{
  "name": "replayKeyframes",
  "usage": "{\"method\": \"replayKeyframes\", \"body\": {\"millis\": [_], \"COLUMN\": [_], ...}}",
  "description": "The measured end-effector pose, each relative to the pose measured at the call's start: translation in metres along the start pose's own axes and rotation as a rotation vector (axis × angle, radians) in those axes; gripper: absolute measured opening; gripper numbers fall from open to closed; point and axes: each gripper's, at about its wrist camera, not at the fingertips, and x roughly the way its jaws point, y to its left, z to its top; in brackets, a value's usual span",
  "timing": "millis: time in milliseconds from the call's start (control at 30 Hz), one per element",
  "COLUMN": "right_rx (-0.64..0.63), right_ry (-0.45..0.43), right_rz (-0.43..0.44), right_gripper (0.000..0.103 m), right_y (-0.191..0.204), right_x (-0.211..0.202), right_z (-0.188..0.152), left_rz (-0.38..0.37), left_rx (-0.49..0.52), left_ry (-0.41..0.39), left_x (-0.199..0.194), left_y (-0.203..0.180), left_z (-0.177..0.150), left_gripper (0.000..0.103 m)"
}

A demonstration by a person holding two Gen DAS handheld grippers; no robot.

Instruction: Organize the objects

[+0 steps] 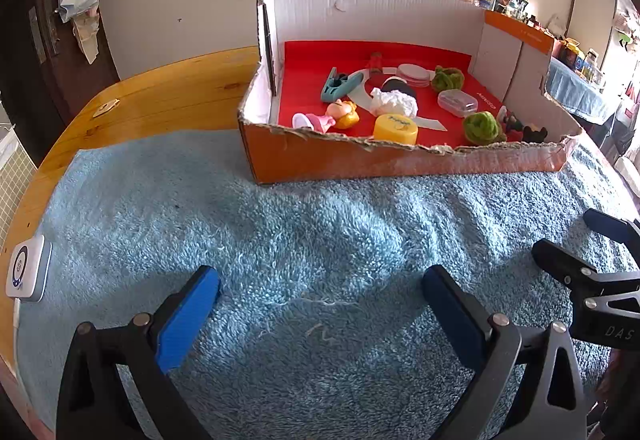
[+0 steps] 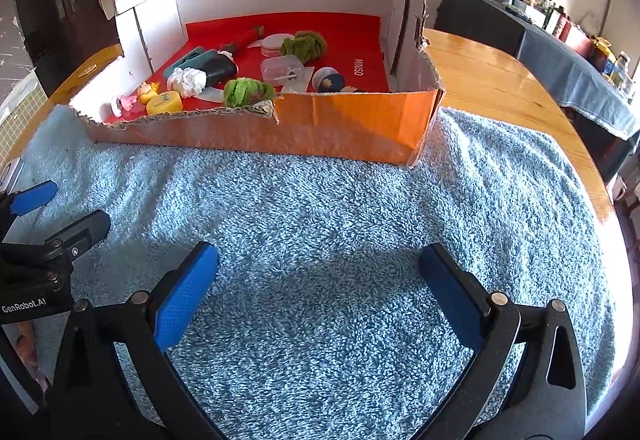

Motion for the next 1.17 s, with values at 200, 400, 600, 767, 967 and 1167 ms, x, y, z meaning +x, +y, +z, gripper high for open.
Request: {"method": "replayKeyframes", "body": {"millis": [200, 400, 600, 767, 967, 1167], "right_rx": [0.006, 0.005, 0.005, 0.005, 0.005, 0.005], "right_ry": [-0.002, -0.002, -0.002, -0.002, -0.002, -0.002], "right_rz": [-0.004, -0.004, -0.004, -0.004, -0.004, -0.004], "right_gripper": [0.103, 0.103, 0.103, 0.103, 0.103, 0.103], "right_y": [-0.0011, -0.0007, -0.0005, -0.0002, 0.0001, 0.0003], "right_x": [-0.0022, -0.0025, -0.0024, -0.0024, -0.0025, -0.0028], "right_z": [0.0002, -0.0001, -0.0002, -0.0005, -0.0007, -0.0010], "left_rz": [0.003, 0.005, 0.005, 0.005, 0.004, 0.004], "left_rx": [-0.005, -0.006, -0.006, -0.005, -0.006, -0.006], "left_ry": [-0.001, -0.002, -0.002, -0.002, -0.002, -0.002], "left_x": [-0.0001, 0.0002, 0.0003, 0.0000, -0.0001, -0.0002], "left_y": [0.0001, -0.0001, -0.0002, -0.0003, -0.0004, -0.0002], "left_z": [0.0005, 0.0001, 0.0001, 0.0001, 0.0000, -0.0001], "left_gripper": [0.103, 0.103, 0.103, 0.103, 0.103, 0.103]}}
